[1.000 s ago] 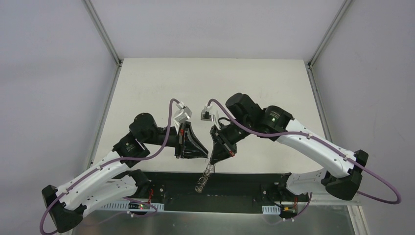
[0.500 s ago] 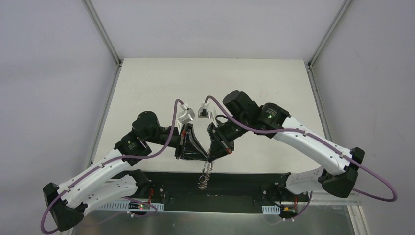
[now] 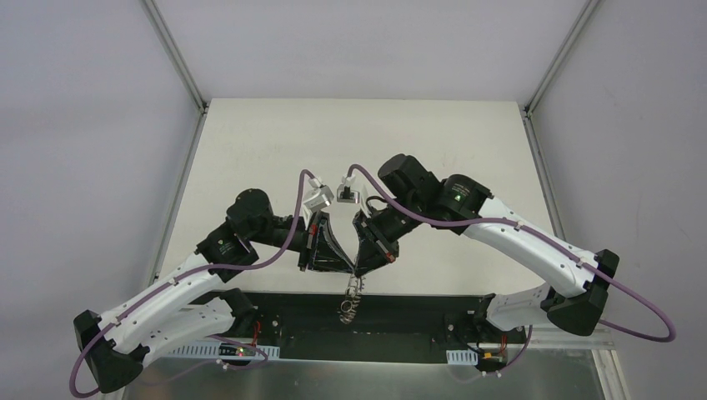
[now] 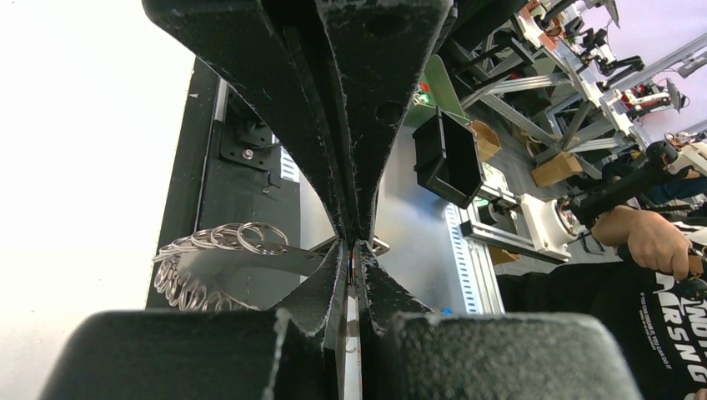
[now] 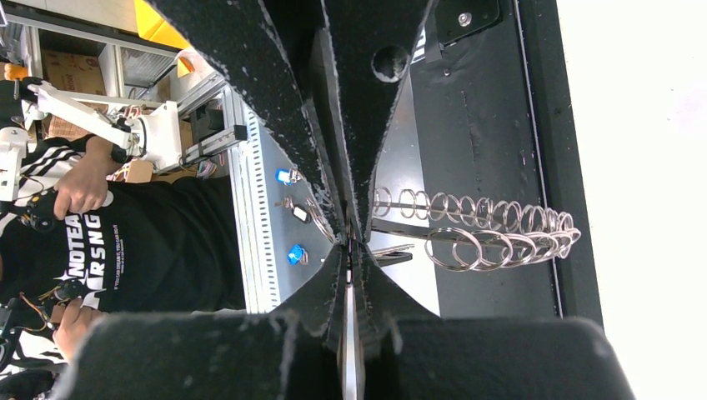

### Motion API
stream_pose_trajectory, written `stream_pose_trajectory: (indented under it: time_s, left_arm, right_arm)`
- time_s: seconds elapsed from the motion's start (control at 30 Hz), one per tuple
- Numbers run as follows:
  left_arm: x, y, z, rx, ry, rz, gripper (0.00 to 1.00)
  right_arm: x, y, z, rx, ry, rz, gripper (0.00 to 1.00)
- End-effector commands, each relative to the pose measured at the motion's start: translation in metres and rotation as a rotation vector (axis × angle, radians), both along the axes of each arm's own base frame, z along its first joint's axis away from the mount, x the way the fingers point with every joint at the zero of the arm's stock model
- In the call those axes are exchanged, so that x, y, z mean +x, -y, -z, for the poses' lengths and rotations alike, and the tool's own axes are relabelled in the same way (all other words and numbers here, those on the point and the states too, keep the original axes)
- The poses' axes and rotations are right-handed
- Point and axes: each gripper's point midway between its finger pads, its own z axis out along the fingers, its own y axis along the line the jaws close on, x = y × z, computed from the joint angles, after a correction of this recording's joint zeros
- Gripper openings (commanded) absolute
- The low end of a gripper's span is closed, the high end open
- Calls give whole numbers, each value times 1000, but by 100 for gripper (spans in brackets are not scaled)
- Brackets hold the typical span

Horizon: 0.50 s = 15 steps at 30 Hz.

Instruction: Put the keys on the keyring

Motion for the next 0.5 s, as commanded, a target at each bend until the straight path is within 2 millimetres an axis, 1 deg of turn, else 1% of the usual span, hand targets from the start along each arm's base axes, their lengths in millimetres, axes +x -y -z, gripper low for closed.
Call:
stream_pose_trajectory:
  time_s: [0.0, 0.07, 0.1, 0.2, 0.23, 0.37, 0.47]
  left_arm:
    - [-12, -5, -26, -74, 90, 48, 0]
    - [-8, -4, -26, -79, 107, 22, 0]
    - [-6, -4, -26, -82, 115, 11, 0]
    - [-1, -3, -26, -88, 132, -22, 0]
    - [0, -3, -26, -93, 137, -28, 0]
    - [2, -4, -38, -140, 181, -57, 0]
    - [5, -5, -44, -168, 217, -77, 0]
  right_arm:
    - [4, -2, -13, 49, 62, -13, 0]
    - [5, -2, -14, 55, 76, -10, 2]
    - [5, -2, -15, 63, 85, -7, 8]
    - [9, -1, -20, 83, 132, 23, 13]
    - [11, -1, -21, 86, 150, 37, 17]
    - [19, 6, -26, 98, 221, 95, 31]
    - [25, 13, -29, 119, 283, 144, 36]
